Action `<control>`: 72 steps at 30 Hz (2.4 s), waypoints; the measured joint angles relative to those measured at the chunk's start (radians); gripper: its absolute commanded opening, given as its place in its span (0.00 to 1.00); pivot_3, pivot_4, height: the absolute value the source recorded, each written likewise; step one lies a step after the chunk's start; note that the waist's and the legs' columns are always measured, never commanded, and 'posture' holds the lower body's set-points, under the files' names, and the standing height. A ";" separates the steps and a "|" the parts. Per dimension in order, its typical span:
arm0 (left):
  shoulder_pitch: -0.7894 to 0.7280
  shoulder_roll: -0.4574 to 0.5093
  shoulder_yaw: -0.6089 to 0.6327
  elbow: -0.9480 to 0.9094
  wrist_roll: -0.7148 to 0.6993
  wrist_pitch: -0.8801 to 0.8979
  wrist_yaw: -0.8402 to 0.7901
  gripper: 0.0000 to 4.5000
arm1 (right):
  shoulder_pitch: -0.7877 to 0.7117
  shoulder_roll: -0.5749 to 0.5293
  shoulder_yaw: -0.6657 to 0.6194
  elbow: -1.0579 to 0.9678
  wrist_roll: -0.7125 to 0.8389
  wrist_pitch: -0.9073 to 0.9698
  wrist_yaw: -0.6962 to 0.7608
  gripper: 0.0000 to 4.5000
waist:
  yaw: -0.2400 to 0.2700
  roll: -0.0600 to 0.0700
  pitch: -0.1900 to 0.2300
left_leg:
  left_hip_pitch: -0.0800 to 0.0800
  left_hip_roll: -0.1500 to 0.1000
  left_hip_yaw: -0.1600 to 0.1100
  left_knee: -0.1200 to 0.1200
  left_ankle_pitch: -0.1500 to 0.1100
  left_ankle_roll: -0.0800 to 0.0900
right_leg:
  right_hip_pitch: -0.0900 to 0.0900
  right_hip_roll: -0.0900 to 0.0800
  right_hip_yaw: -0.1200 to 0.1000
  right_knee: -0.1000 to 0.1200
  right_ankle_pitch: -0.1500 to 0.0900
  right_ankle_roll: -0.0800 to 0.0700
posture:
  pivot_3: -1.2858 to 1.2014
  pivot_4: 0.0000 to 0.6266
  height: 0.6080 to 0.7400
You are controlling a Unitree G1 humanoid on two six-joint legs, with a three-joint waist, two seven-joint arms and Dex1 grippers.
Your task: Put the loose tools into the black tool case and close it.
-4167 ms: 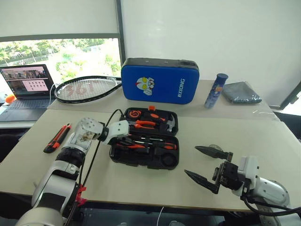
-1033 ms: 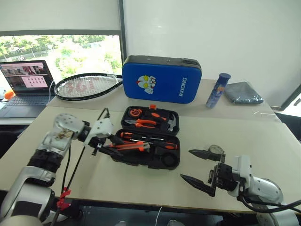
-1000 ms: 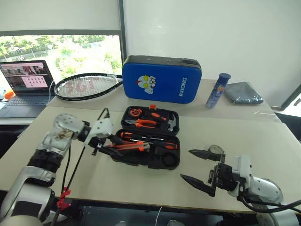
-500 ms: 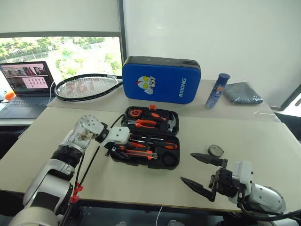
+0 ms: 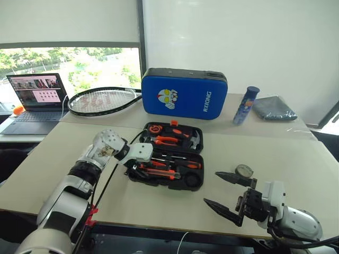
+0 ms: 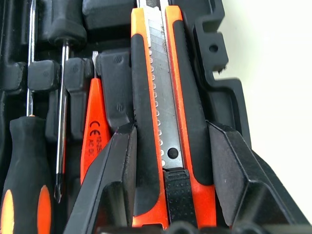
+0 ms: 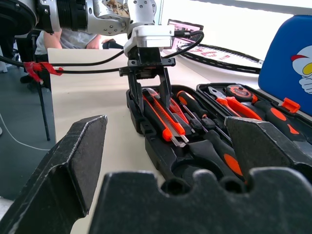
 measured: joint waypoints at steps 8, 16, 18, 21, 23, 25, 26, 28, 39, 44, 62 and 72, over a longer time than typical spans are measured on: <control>0.004 0.018 0.017 -0.021 -0.022 -0.015 -0.018 0.62 | -0.003 0.000 0.000 0.001 0.000 0.000 0.001 1.00 | -0.005 0.000 0.000 | -0.007 0.000 -0.001 -0.001 0.000 0.000 | -0.008 0.000 -0.001 -0.001 0.003 -0.005 | 0.52 0.24 1.00; 0.031 0.018 0.042 -0.068 -0.044 -0.005 -0.005 0.98 | -0.019 0.000 0.000 0.010 -0.001 -0.001 0.002 1.00 | -0.008 0.000 0.000 | -0.012 0.000 -0.001 -0.001 -0.001 0.001 | -0.013 0.000 0.000 -0.001 0.004 -0.006 | 0.52 0.24 1.00; 0.045 0.018 0.048 -0.090 -0.074 0.004 -0.014 0.98 | -0.018 0.000 0.000 0.010 -0.001 -0.002 0.002 1.00 | -0.009 0.000 0.000 | -0.013 0.000 -0.001 -0.001 -0.001 0.001 | -0.013 0.000 -0.001 -0.001 0.004 -0.006 | 0.52 0.24 1.00; 0.062 0.039 0.051 -0.154 -0.161 0.055 -0.041 0.98 | -0.010 0.000 0.000 0.010 -0.001 -0.002 0.002 1.00 | -0.009 0.000 0.000 | -0.014 0.000 -0.001 -0.001 -0.001 0.001 | -0.014 0.000 -0.001 -0.001 0.004 -0.006 | 0.52 0.24 1.00; 0.069 0.077 0.052 -0.190 -0.224 0.089 -0.045 0.92 | -0.003 0.000 0.000 0.009 -0.001 -0.003 0.003 1.00 | -0.011 0.001 0.001 | -0.014 0.000 -0.001 -0.001 -0.001 0.001 | -0.014 0.000 -0.001 -0.001 0.004 -0.006 | 0.52 0.24 1.00; 0.073 0.121 0.092 -0.219 -0.292 0.109 -0.046 0.82 | 0.007 0.000 -0.004 0.009 -0.001 -0.003 0.002 1.00 | -0.012 0.001 0.002 | -0.013 0.000 -0.001 -0.001 -0.001 0.001 | -0.014 0.000 -0.001 0.000 0.004 -0.006 | 0.52 0.24 1.00; 0.078 0.125 0.128 -0.218 -0.306 0.098 -0.042 0.73 | 0.008 0.000 -0.004 0.009 -0.001 -0.003 0.002 1.00 | -0.011 0.001 0.002 | -0.013 0.000 -0.001 -0.001 -0.001 0.001 | -0.014 0.000 -0.001 0.000 0.004 -0.006 | 0.52 0.24 1.00; 0.108 0.135 0.176 -0.216 -0.313 0.053 -0.030 0.55 | 0.011 0.000 -0.006 0.008 -0.001 -0.003 0.001 1.00 | -0.010 0.001 0.002 | -0.012 0.000 -0.001 -0.001 -0.001 0.001 | -0.013 0.000 -0.001 0.000 0.004 -0.006 | 0.52 0.24 1.00; 0.199 0.042 0.169 -0.191 -0.246 0.062 0.085 0.02 | 0.008 0.000 -0.006 0.008 -0.001 -0.003 0.002 1.00 | -0.004 0.001 0.002 | -0.014 0.000 -0.002 0.000 -0.001 0.001 | -0.014 0.000 -0.001 -0.001 0.004 -0.006 | 0.52 0.24 1.00; 0.184 0.014 0.166 -0.114 -0.198 0.037 0.125 0.02 | 0.003 0.000 -0.006 0.008 -0.001 -0.003 0.002 1.00 | -0.011 0.001 0.002 | -0.013 0.000 -0.002 -0.001 -0.001 0.001 | -0.014 0.000 -0.001 0.000 0.004 -0.006 | 0.52 0.24 1.00; 0.178 0.006 0.100 -0.065 -0.047 -0.140 0.242 0.02 | -0.002 0.023 -0.005 0.011 -0.037 -0.022 -0.003 1.00 | -0.007 0.006 -0.001 | 0.001 0.000 -0.001 -0.001 -0.001 0.001 | 0.002 0.000 -0.001 -0.002 0.000 0.000 | 0.52 0.24 1.00; 0.247 0.022 0.143 -0.175 -0.093 -0.091 0.254 0.02 | 0.000 0.025 -0.008 0.014 -0.039 -0.027 -0.001 1.00 | -0.010 0.010 -0.003 | -0.002 0.000 -0.001 -0.003 -0.001 0.001 | -0.001 0.000 0.000 -0.004 0.001 -0.002 | 0.52 0.24 1.00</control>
